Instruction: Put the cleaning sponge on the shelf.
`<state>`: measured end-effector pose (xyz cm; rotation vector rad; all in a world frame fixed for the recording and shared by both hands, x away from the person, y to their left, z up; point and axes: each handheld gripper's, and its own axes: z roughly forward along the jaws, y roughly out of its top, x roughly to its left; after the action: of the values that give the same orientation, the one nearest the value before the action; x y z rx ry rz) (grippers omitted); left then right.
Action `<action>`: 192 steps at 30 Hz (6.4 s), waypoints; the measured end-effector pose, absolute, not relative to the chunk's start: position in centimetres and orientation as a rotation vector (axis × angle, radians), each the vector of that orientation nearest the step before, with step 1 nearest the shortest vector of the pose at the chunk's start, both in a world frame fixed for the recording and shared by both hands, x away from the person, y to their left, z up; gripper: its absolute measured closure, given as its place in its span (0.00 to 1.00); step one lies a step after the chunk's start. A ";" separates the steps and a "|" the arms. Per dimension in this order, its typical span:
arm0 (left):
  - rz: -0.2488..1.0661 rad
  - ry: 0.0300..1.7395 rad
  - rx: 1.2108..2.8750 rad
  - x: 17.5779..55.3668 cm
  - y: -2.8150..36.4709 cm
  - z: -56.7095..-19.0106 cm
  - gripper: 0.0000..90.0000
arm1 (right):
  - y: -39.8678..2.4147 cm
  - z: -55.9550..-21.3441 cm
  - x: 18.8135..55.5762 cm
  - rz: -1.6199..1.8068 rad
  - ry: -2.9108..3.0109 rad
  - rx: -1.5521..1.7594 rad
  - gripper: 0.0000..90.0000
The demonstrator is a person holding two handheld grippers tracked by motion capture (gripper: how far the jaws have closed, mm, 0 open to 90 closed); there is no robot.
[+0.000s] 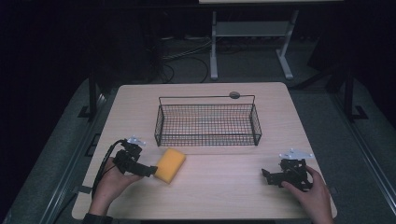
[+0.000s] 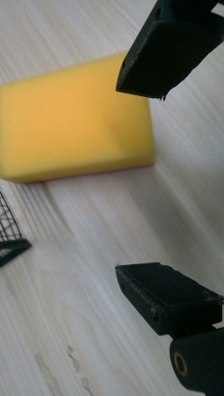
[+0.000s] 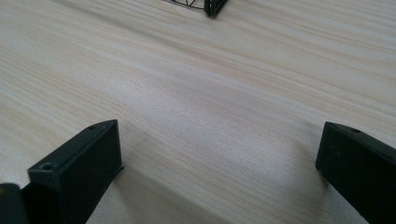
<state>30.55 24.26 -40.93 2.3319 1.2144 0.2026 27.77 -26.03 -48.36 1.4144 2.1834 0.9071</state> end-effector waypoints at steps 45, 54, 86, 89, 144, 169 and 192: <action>0.193 1.135 2.492 33.4 15.9 -42.9 0.11 | -26.0 -48.4 27.8 0.907 2.184 1.414 0.00; 0.204 1.146 2.525 33.7 15.7 -43.9 0.11 | -26.0 -48.4 27.8 0.907 2.183 1.414 0.00; 0.209 1.148 2.537 33.8 16.3 -44.3 0.24 | -26.0 -48.4 27.7 0.908 2.184 1.413 0.00; 0.202 1.137 2.541 33.7 16.2 -44.3 0.24 | -26.0 -48.4 27.7 0.907 2.184 1.414 0.00; 0.254 0.961 2.509 35.3 15.0 -33.8 0.25 | -26.0 -48.3 27.7 0.908 2.184 1.419 0.00; 0.295 1.015 2.458 41.3 14.8 -32.4 0.25 | -26.0 -48.3 27.7 0.907 2.183 1.424 0.00; 0.269 1.064 2.452 46.4 14.5 -34.8 0.25 | -26.0 -48.4 27.7 0.908 2.183 1.416 0.00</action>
<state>46.39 14.47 -34.83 2.4515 1.0637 0.2692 27.73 -26.02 -48.35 1.4162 2.1830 0.9076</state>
